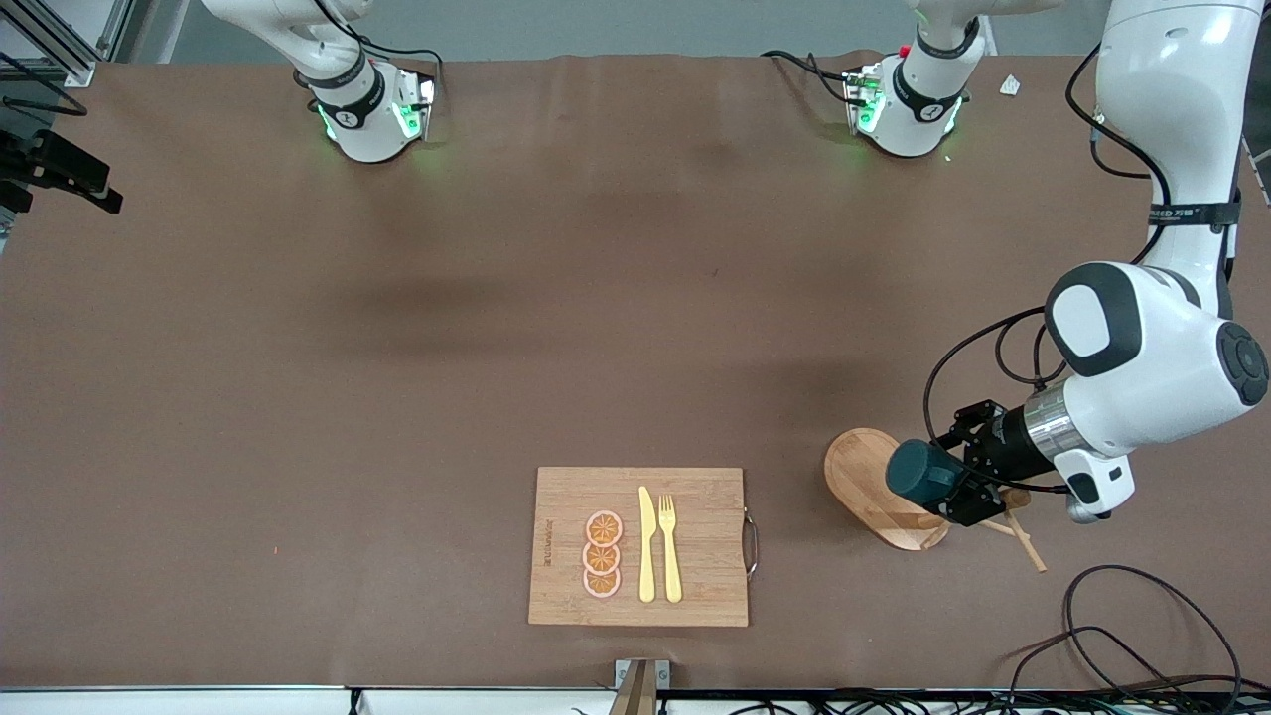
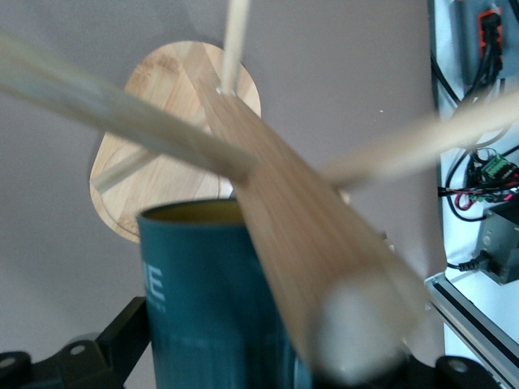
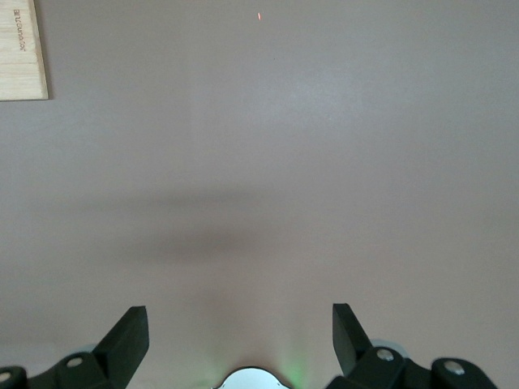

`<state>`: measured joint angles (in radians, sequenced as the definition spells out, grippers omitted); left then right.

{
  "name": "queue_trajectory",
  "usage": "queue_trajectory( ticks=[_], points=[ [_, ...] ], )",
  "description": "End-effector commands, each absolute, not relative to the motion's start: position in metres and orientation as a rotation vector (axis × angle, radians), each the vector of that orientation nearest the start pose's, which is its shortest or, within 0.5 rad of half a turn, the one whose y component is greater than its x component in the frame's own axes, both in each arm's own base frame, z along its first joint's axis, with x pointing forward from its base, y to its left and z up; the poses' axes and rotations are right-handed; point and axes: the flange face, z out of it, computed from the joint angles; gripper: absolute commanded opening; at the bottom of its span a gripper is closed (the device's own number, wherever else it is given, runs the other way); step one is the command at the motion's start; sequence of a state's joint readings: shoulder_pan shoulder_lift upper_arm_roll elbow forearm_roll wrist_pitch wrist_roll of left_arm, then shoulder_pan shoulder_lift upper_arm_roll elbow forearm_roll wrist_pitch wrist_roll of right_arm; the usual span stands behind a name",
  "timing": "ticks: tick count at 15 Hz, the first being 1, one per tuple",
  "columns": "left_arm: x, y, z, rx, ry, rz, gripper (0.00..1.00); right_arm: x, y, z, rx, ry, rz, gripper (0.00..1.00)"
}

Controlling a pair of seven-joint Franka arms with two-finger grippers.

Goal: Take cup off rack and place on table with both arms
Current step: 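Close the left gripper on the teal mug's rim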

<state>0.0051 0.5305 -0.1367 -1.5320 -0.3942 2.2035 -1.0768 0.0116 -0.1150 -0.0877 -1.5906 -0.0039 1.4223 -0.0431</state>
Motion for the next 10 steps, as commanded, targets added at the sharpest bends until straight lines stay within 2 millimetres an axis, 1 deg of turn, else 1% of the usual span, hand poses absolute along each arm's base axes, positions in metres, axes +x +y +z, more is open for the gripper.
queue_trajectory(
  ticks=[1,3,7,8,9,10],
  points=[
    [0.711,-0.091,0.362,-2.953,-1.990,0.225,0.97,0.493,-0.048,0.666,-3.134,0.050,0.075,1.00],
    [0.712,-0.087,0.362,-2.949,-2.002,0.226,0.90,0.493,-0.048,0.666,-3.134,0.050,0.075,1.00],
    [0.711,-0.087,0.364,-2.945,-2.005,0.240,0.70,0.494,-0.048,0.666,-3.134,0.050,0.077,1.00],
    [0.713,-0.087,0.368,-2.948,-2.012,0.233,0.66,0.494,-0.047,0.665,-3.134,0.048,0.079,1.00],
    [0.713,-0.088,0.371,-2.950,-2.023,0.242,0.62,0.493,-0.048,0.666,-3.134,0.050,0.075,1.00],
    [0.712,-0.088,0.372,-2.946,-2.024,0.260,0.61,0.493,-0.047,0.666,-3.134,0.048,0.075,1.00]
  ],
)
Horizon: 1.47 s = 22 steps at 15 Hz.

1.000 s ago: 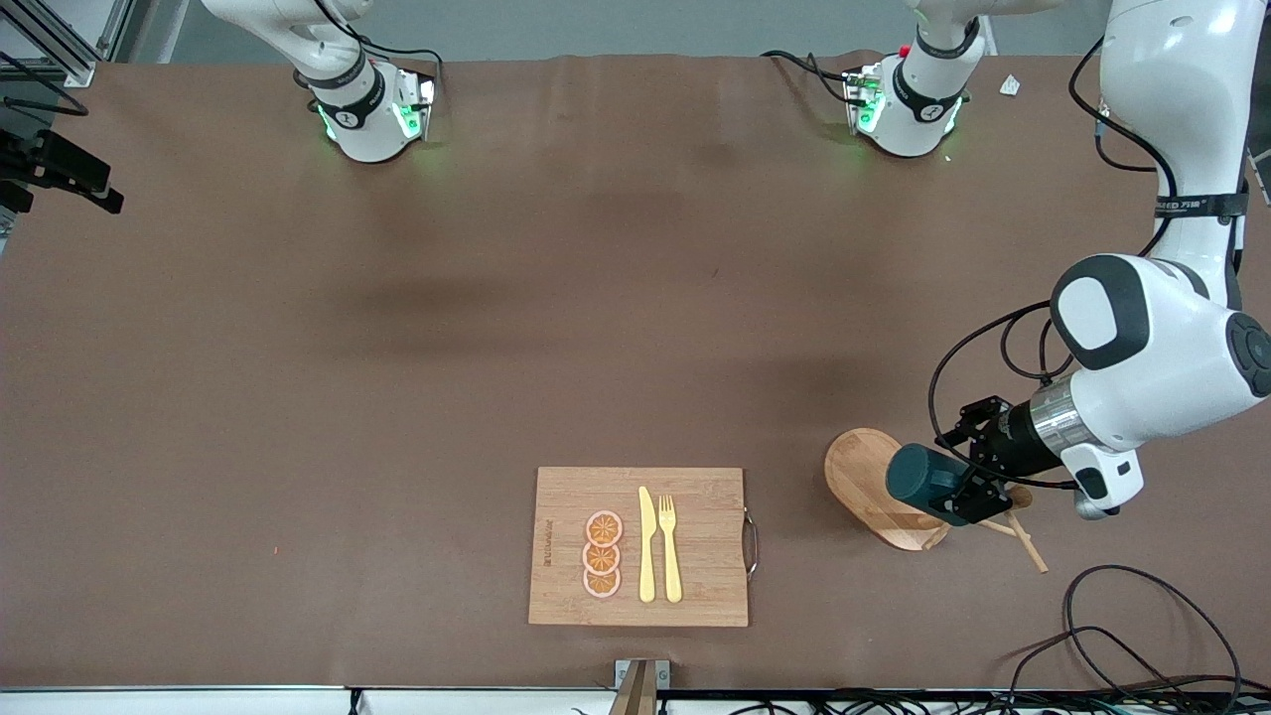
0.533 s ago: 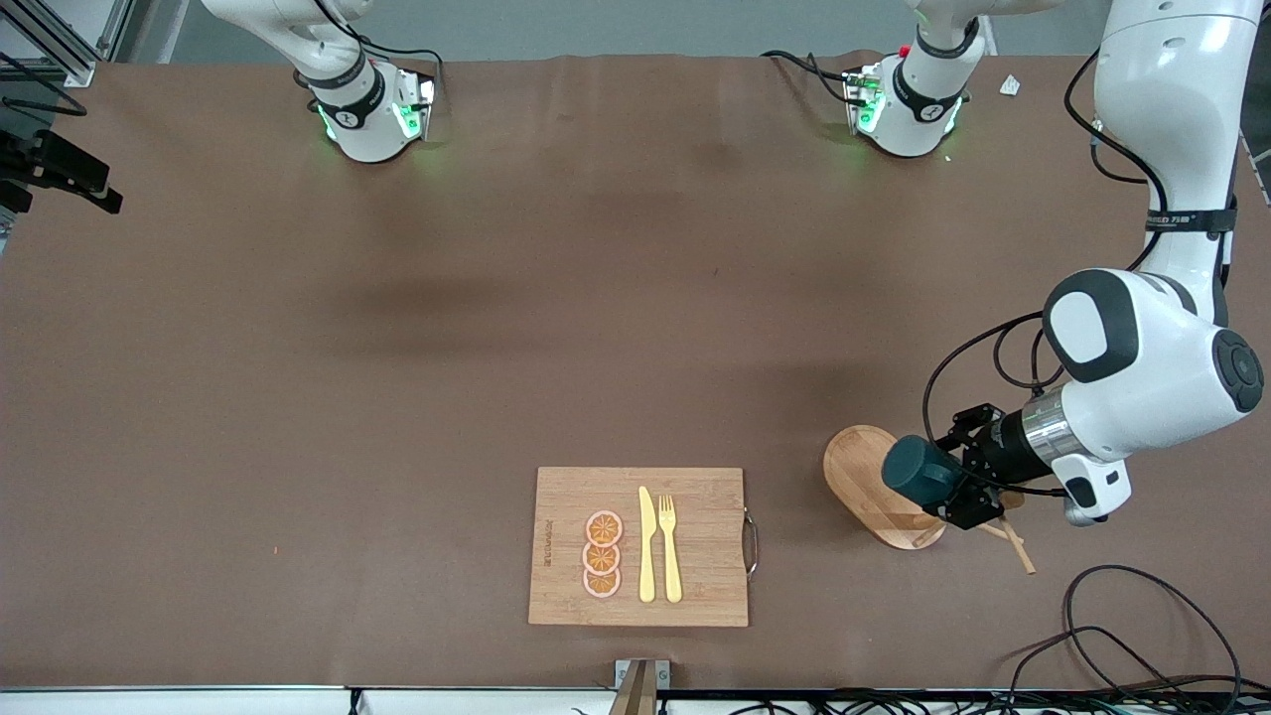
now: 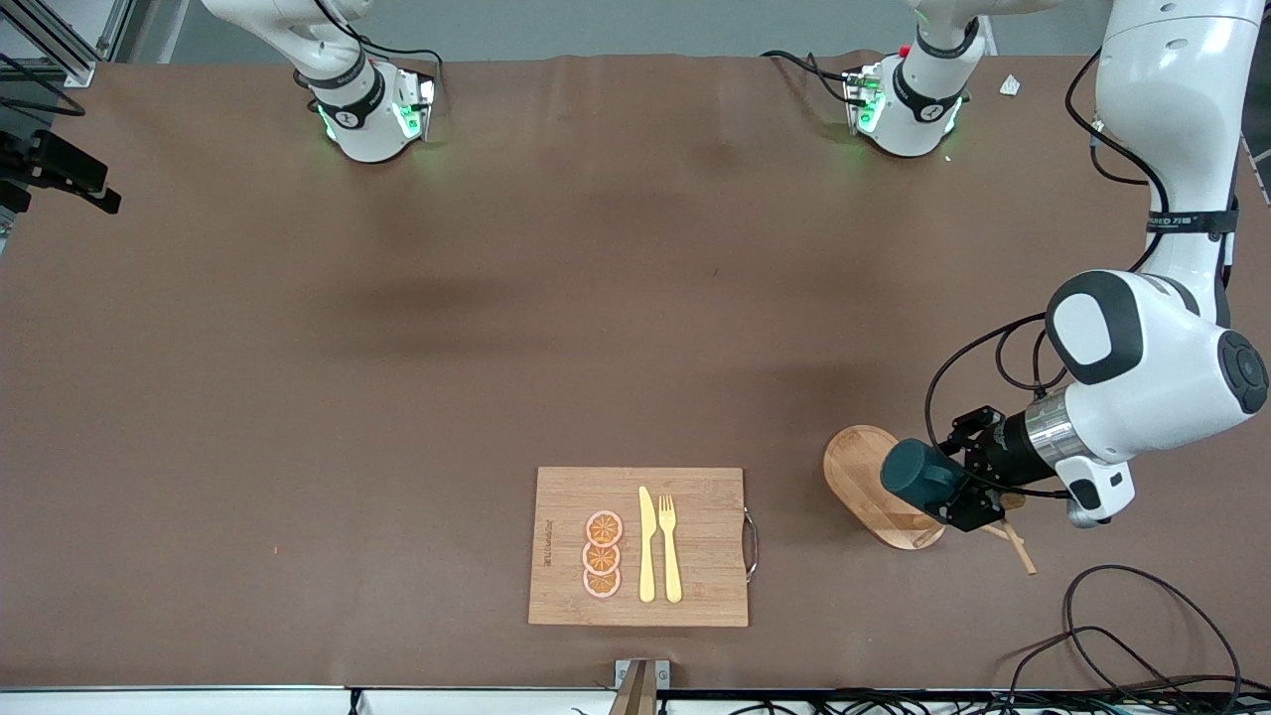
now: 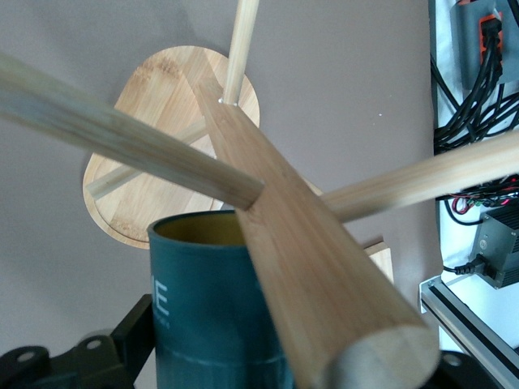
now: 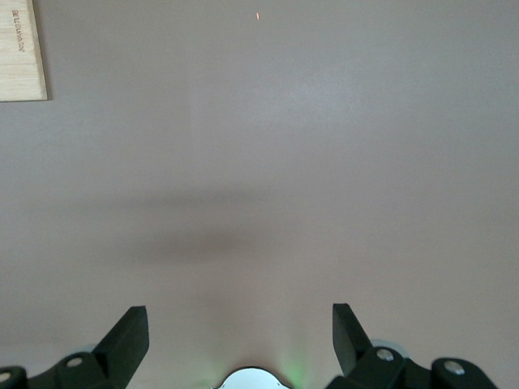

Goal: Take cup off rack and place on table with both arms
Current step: 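Close the left gripper on the teal mug's rim, then lift the mug off the rack peg with the left gripper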

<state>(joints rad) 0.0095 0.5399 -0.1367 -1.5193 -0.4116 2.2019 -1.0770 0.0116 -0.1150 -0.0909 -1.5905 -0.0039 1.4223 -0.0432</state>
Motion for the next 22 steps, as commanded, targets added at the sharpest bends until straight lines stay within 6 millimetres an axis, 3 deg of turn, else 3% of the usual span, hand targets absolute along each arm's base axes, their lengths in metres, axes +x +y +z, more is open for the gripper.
queue_trajectory(
  ticks=[1,6,11,17,19,20,22],
  points=[
    [0.713,-0.087,0.378,-2.948,-2.031,0.261,0.61,0.493,-0.047,0.666,-3.134,0.048,0.075,1.00],
    [0.710,-0.098,0.408,-2.980,-1.962,0.333,0.61,0.494,-0.047,0.665,-3.132,0.050,0.079,1.00],
    [0.700,-0.153,0.419,-3.070,-1.855,0.391,0.61,0.494,-0.046,0.666,-3.131,0.047,0.074,1.00],
    [0.681,-0.254,0.413,-3.155,-1.742,0.397,0.61,0.494,-0.047,0.666,-3.130,0.050,0.072,1.00],
    [0.671,-0.304,0.414,-3.156,-1.795,0.274,0.61,0.494,-0.047,0.667,-3.129,0.052,0.074,1.00],
    [0.668,-0.318,0.407,-3.136,-1.813,0.212,0.61,0.494,-0.047,0.667,-3.129,0.054,0.074,1.00],
    [0.652,-0.365,0.393,-3.176,-1.704,0.061,0.61,0.493,-0.048,0.670,-3.130,0.064,0.065,1.00]
  ],
)
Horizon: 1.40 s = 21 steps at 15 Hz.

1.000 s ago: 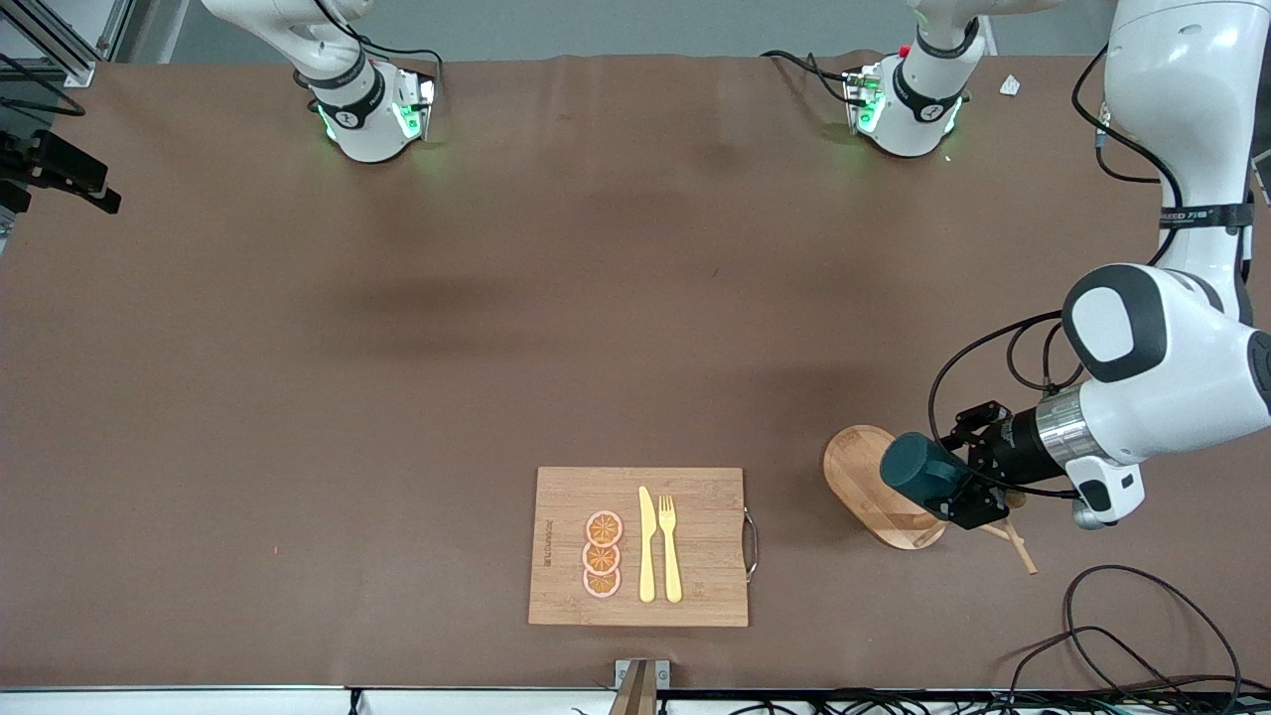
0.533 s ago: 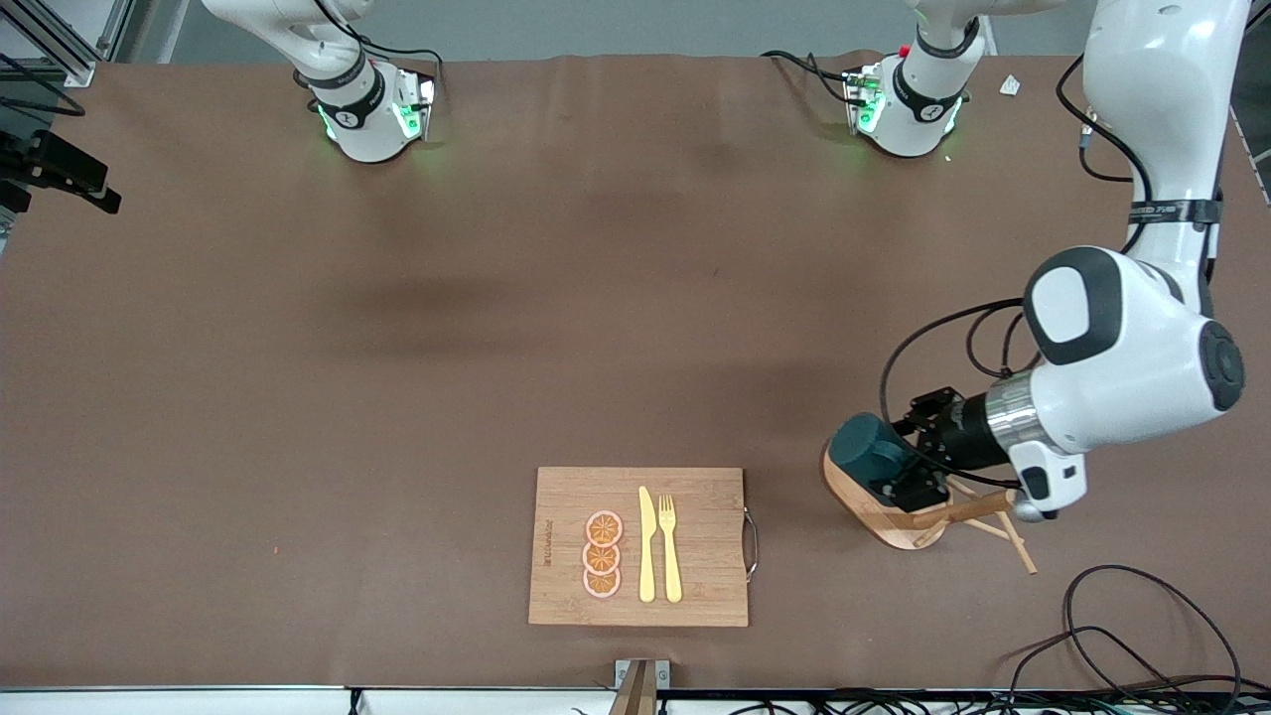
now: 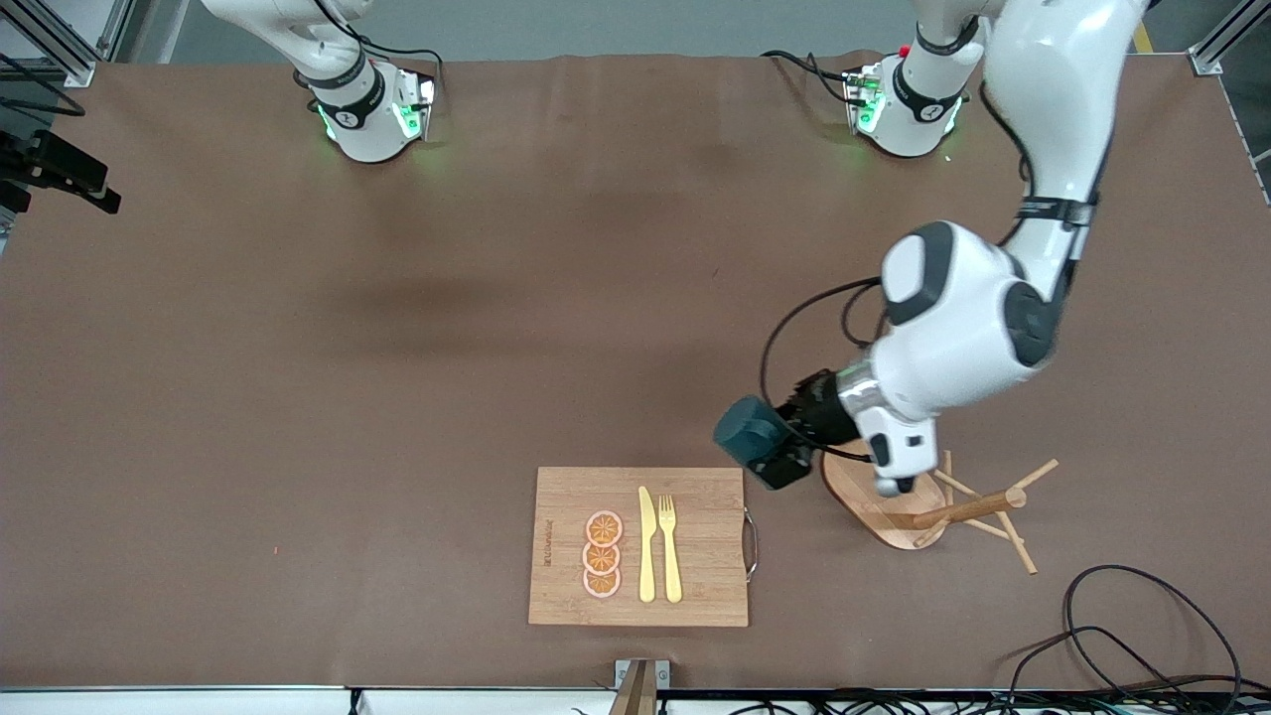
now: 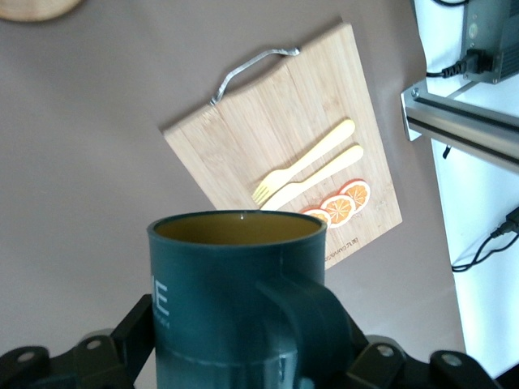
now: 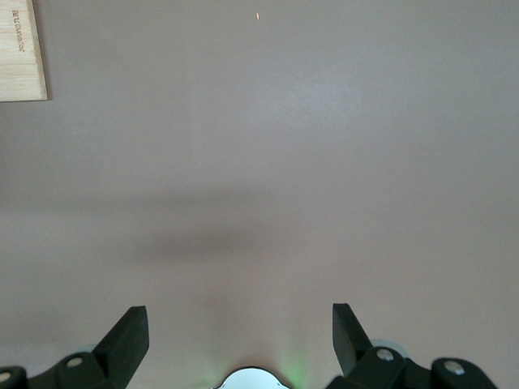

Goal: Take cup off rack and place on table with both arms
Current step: 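Lift the mug off the rack peg with the left gripper, then carry the mug toward the table middle with the left gripper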

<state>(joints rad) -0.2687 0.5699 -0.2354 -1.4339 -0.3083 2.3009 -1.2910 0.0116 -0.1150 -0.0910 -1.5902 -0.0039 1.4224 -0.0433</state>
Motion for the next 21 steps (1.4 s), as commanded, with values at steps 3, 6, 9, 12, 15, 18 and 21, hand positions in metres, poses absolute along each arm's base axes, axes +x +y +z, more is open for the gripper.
queue_trajectory(
  ticks=[3,6,9,12,15,18,21],
  points=[
    [0.626,-0.429,0.364,-3.249,-1.517,-0.188,0.60,0.494,-0.049,0.672,-3.132,0.076,0.058,1.00],
    [0.592,-0.489,0.337,-3.372,-1.173,-0.401,0.58,0.501,-0.046,0.668,-3.138,0.066,0.068,1.00],
    [0.557,-0.530,0.315,-3.377,-0.722,-0.657,0.56,0.504,-0.049,0.663,-3.139,0.073,0.082,1.00],
    [0.515,-0.568,0.289,-3.290,-0.366,-0.826,0.57,0.514,-0.050,0.650,-3.137,0.061,0.118,1.00],
    [0.474,-0.593,0.260,-3.093,-0.221,-0.894,0.57,0.531,-0.053,0.630,-3.137,0.068,0.138,1.00],
    [0.437,-0.614,0.233,-2.974,-0.233,-1.029,0.56,0.551,-0.079,0.596,-3.120,0.141,0.198,1.00],
    [0.400,-0.631,0.189,-2.872,-0.163,-1.193,0.58,0.565,-0.093,0.568,-3.114,0.172,0.245,1.00]
  ],
)
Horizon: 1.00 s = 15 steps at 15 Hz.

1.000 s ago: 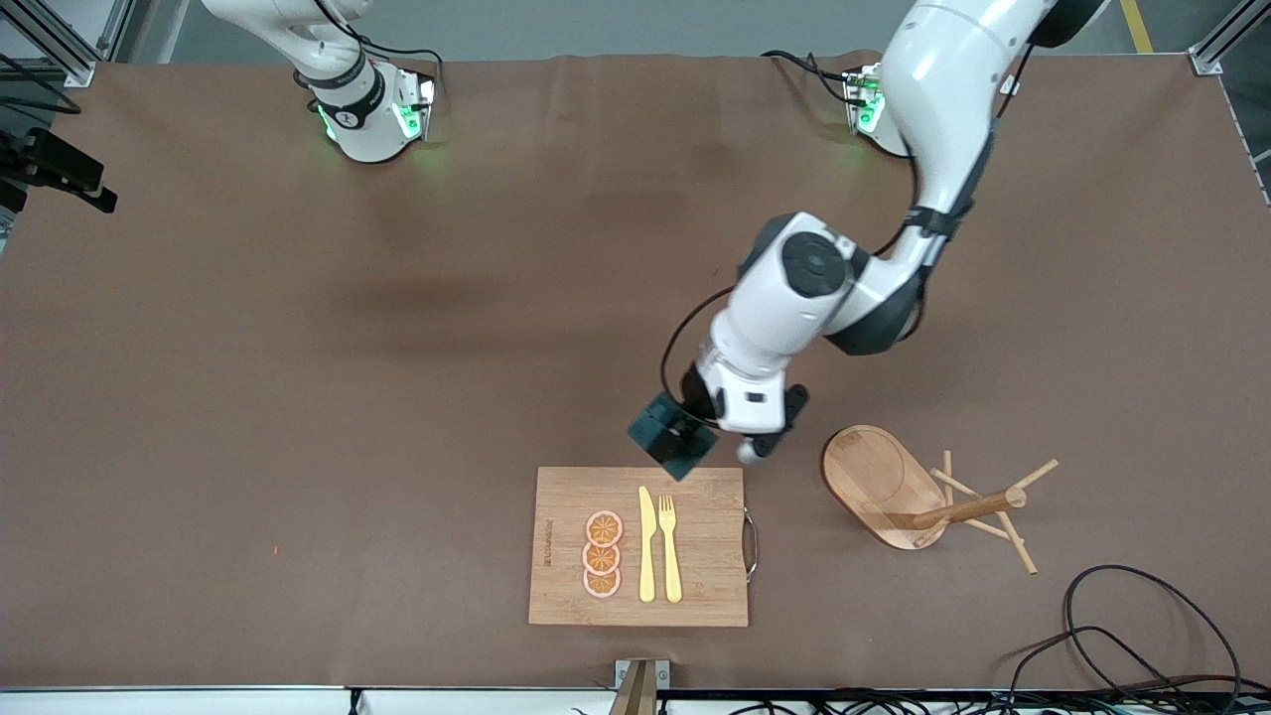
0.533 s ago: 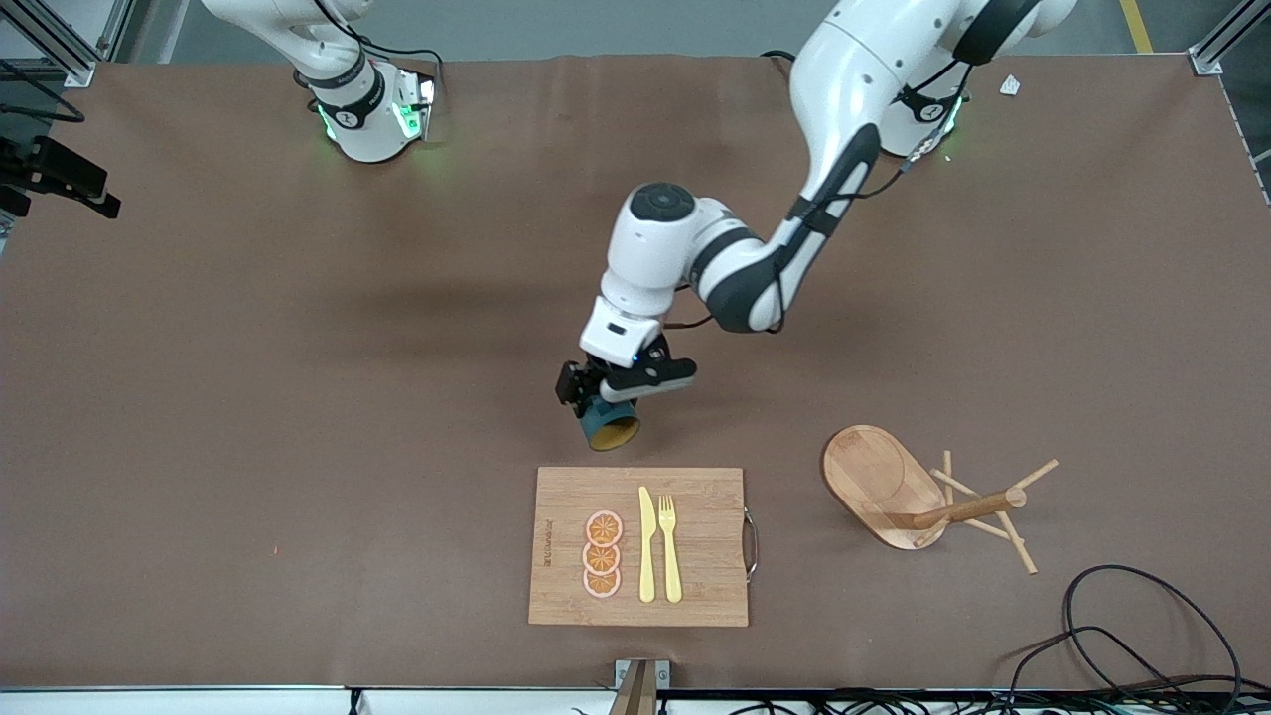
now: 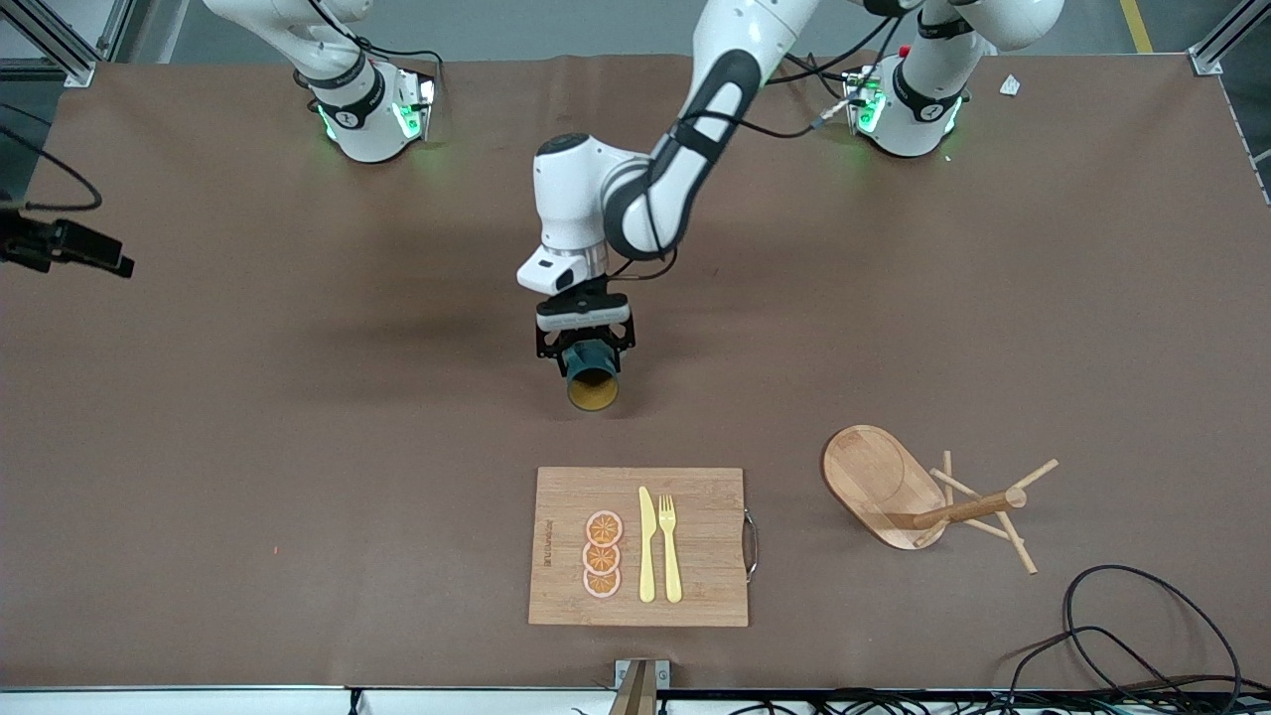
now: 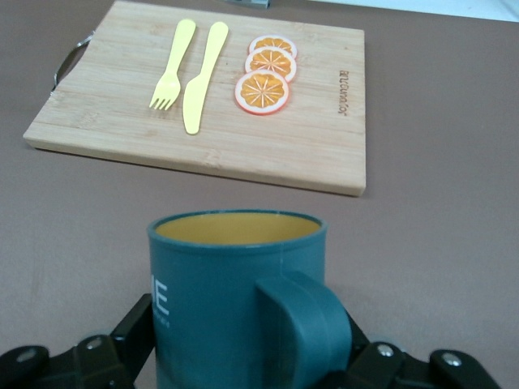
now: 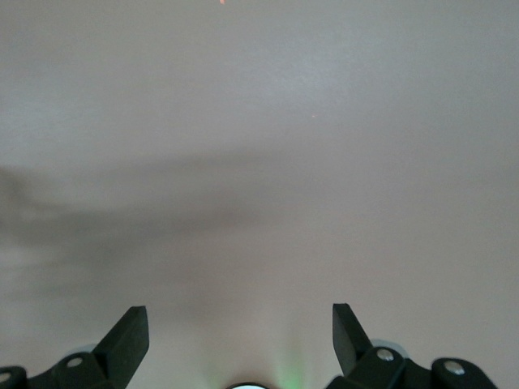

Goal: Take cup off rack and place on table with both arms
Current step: 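Carry the mug toward the table middle with the left gripper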

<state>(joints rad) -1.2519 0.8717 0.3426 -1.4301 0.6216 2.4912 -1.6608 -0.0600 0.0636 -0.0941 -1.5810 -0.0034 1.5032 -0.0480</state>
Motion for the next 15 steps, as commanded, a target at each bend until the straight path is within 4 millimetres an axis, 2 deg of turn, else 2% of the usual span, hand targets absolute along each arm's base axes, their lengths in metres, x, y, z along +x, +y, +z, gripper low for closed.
queue_trajectory(
  ticks=[1,2,4,5,8,9,11,13,15],
  points=[
    [0.389,-0.638,0.181,-2.852,-0.162,-1.272,0.58,0.568,-0.095,0.565,-3.114,0.170,0.250,1.00],
    [0.383,-0.640,0.177,-2.827,-0.182,-1.327,0.57,0.570,-0.095,0.564,-3.114,0.168,0.251,1.00],
    [0.370,-0.643,0.167,-2.747,-0.073,-1.417,0.53,0.574,-0.091,0.558,-3.120,0.173,0.232,1.00],
    [0.368,-0.643,0.161,-2.725,-0.032,-1.443,0.54,0.578,-0.087,0.548,-3.121,0.166,0.240,1.00],
    [0.360,-0.659,0.160,-2.738,-0.029,-1.506,0.54,0.588,-0.075,0.520,-3.122,0.262,0.221,1.00],
    [0.351,-0.664,0.158,-2.739,-0.008,-1.509,0.54,0.590,-0.062,0.512,-3.124,0.303,0.217,1.00],
    [0.343,-0.662,0.152,-2.690,-0.010,-1.516,0.56,0.592,-0.040,0.497,-3.121,0.417,0.216,1.00],
    [0.338,-0.659,0.138,-2.676,-0.009,-1.515,0.63,0.593,-0.009,0.482,-3.120,0.482,0.203,1.00],
    [0.324,-0.661,0.125,-2.675,-0.038,-1.524,0.67,0.592,0.018,0.464,-3.103,0.558,0.182,1.00]
  ],
)
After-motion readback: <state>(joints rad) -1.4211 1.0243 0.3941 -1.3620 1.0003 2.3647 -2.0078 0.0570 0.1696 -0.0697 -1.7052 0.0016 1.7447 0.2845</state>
